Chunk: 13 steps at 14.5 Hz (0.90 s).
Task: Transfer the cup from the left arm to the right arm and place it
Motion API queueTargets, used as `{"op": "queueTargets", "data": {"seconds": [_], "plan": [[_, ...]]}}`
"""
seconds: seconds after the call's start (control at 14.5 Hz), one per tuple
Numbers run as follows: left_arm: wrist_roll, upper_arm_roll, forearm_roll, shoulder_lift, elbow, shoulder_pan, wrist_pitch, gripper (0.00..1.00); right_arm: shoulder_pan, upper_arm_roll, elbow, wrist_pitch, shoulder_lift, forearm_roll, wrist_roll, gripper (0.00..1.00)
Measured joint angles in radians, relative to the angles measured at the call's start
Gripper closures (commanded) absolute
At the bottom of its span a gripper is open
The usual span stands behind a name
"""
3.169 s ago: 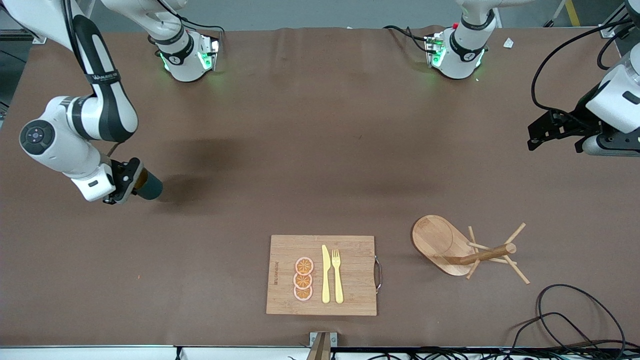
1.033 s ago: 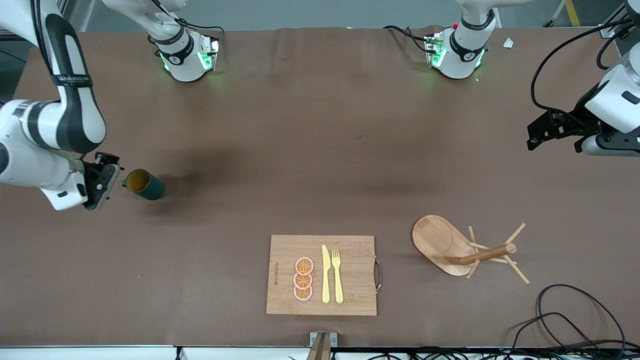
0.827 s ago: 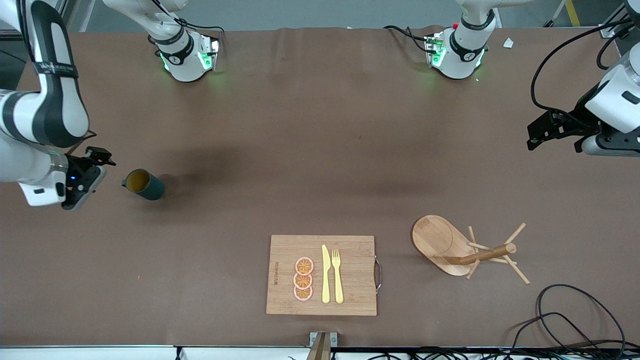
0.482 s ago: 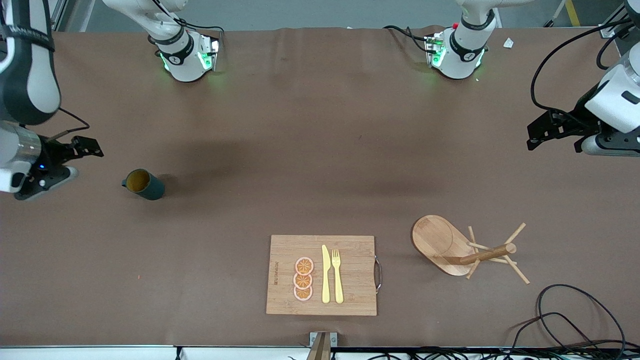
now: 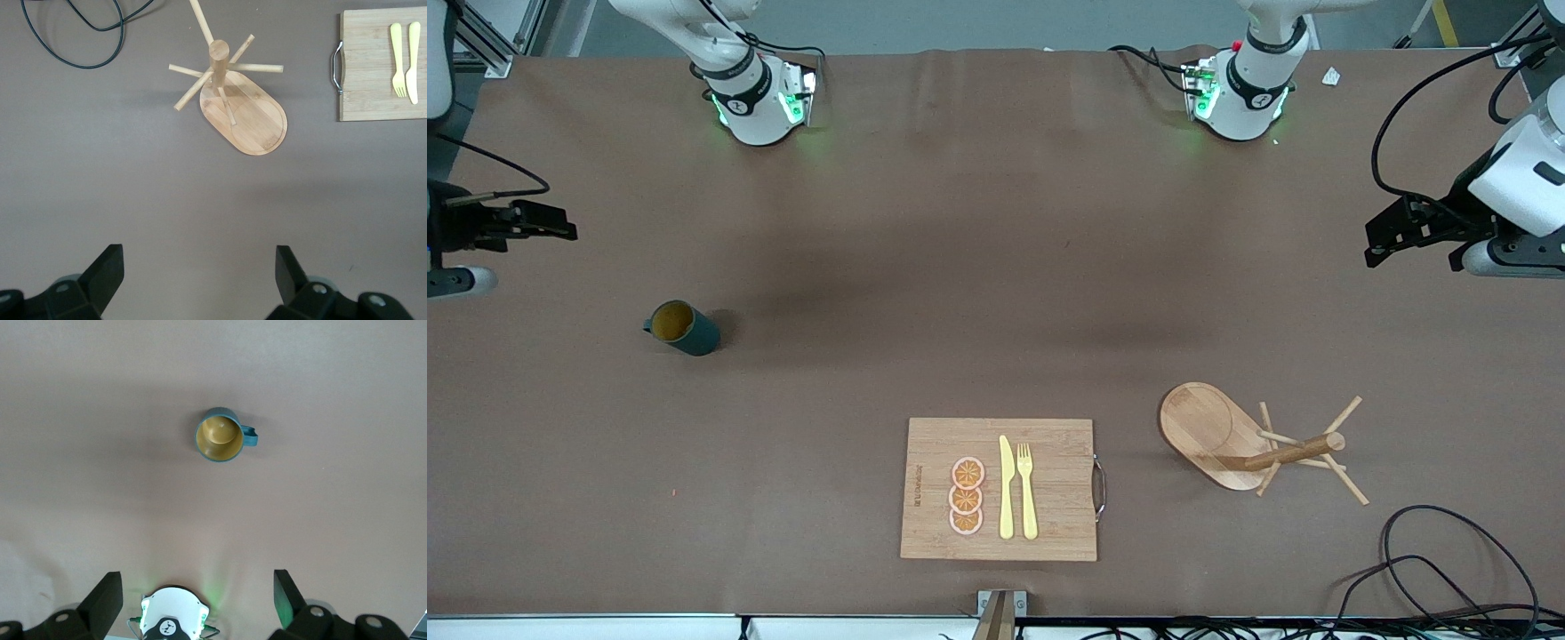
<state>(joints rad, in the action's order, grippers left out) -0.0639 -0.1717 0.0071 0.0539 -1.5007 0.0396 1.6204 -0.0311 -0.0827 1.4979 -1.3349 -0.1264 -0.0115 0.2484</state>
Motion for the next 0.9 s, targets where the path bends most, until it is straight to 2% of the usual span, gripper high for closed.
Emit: {"op": "queueTargets", "data": {"seconds": [0.34,0.55,0.9], "plan": [[0.000,0.001,0.000,0.000,0.000,0.000,0.000,0.00,-0.002,-0.004,-0.093,0.057,0.000,0.000,-0.027,0.00],[0.000,0.001,0.000,0.000,0.000,0.001,0.000,0.00,-0.002,-0.006,-0.102,0.060,-0.002,0.000,-0.033,0.00],[0.000,0.002,0.000,0.000,0.000,0.008,0.000,0.00,0.015,0.000,-0.102,0.097,-0.008,0.001,-0.169,0.00]]}}
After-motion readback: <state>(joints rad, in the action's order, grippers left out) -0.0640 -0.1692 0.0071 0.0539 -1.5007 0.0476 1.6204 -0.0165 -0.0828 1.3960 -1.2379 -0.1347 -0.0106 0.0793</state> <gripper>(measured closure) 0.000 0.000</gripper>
